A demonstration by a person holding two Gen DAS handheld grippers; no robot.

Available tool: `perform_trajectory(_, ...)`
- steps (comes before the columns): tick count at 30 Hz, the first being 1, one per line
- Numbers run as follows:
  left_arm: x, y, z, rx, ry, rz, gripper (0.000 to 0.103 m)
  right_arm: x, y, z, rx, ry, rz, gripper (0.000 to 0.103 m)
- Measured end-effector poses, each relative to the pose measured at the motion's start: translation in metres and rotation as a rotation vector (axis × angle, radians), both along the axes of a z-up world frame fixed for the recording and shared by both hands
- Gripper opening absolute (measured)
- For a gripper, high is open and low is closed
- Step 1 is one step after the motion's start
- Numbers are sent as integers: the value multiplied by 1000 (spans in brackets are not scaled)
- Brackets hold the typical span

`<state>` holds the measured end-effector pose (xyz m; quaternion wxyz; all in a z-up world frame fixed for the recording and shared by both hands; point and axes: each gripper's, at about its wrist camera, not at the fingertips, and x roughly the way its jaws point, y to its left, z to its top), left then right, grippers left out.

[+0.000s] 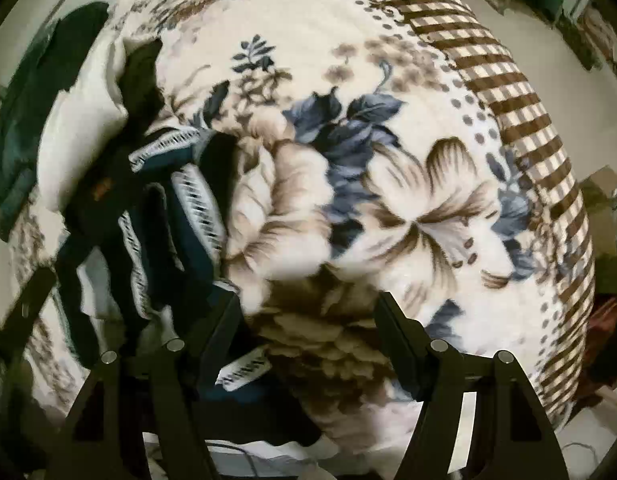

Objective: Fold small clothes

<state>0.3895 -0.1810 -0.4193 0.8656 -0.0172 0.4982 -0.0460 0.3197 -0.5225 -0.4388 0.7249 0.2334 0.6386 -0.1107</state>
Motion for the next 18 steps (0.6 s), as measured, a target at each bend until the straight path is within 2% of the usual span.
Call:
perform_trajectory(4,-21,73,4,81,4,118,99,9,9,11,70,-35,5,71)
perform_trajectory(8,-44,170,-17,214,92,321,99,34,39,12,135,-56,70,71)
perform_trajectory(12,-61,233,-44,244,181,484,99,70,82,-3,127,-51,152,71)
perform_trajectory(15,-66,252,-57,234,204,551,99,98,110,-23,74,-22,198,71)
perform_trajectory(16,-66,256,-59,230,206,560,99,106,119,-32,63,0,213,67)
perform_trajectory(17,-66,259,-64,215,215,573,99,112,125,-40,55,18,223,42)
perform_trajectory(18,-65,260,-68,197,222,584,99,115,131,-46,39,40,235,12)
